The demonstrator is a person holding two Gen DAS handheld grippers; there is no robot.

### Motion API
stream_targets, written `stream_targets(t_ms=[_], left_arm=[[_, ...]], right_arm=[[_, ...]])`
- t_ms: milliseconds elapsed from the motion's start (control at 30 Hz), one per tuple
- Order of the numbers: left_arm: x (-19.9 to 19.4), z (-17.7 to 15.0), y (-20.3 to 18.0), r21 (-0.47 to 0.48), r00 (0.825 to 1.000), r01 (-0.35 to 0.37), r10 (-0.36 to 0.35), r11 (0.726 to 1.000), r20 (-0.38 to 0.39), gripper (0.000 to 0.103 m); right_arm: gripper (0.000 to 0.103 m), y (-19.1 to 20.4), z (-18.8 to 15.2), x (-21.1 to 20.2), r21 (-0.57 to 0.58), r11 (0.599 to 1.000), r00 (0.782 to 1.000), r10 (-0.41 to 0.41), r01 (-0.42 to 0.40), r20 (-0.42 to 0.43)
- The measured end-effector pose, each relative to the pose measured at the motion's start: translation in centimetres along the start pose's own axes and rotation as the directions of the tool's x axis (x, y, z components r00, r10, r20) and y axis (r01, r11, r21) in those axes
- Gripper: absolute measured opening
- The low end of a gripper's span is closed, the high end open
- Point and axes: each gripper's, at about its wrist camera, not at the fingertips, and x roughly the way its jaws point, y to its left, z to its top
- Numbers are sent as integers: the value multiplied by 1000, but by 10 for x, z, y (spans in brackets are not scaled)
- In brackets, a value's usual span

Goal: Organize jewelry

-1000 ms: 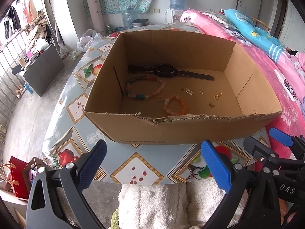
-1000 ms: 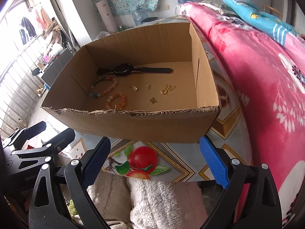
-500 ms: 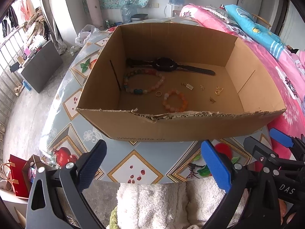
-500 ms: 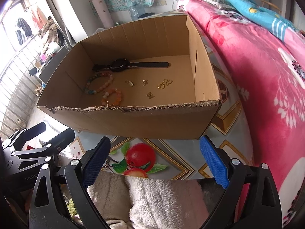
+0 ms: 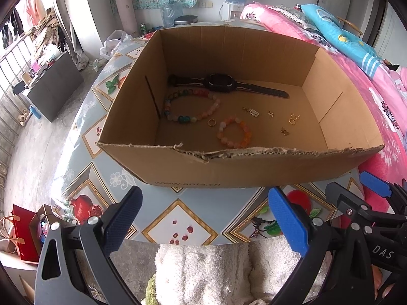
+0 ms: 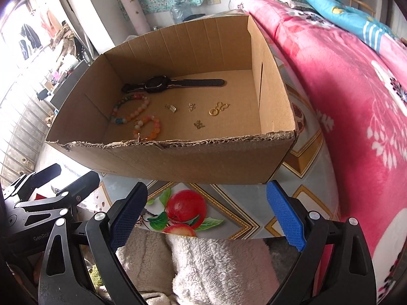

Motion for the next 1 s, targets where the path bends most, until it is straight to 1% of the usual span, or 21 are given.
stream_targets(t_ms=[1000], left_arm=[[2, -1, 1, -1, 1000, 0, 0, 1000, -1, 97]], right_arm=[[90, -1, -1, 0, -2, 1000, 1000, -4, 4, -3]])
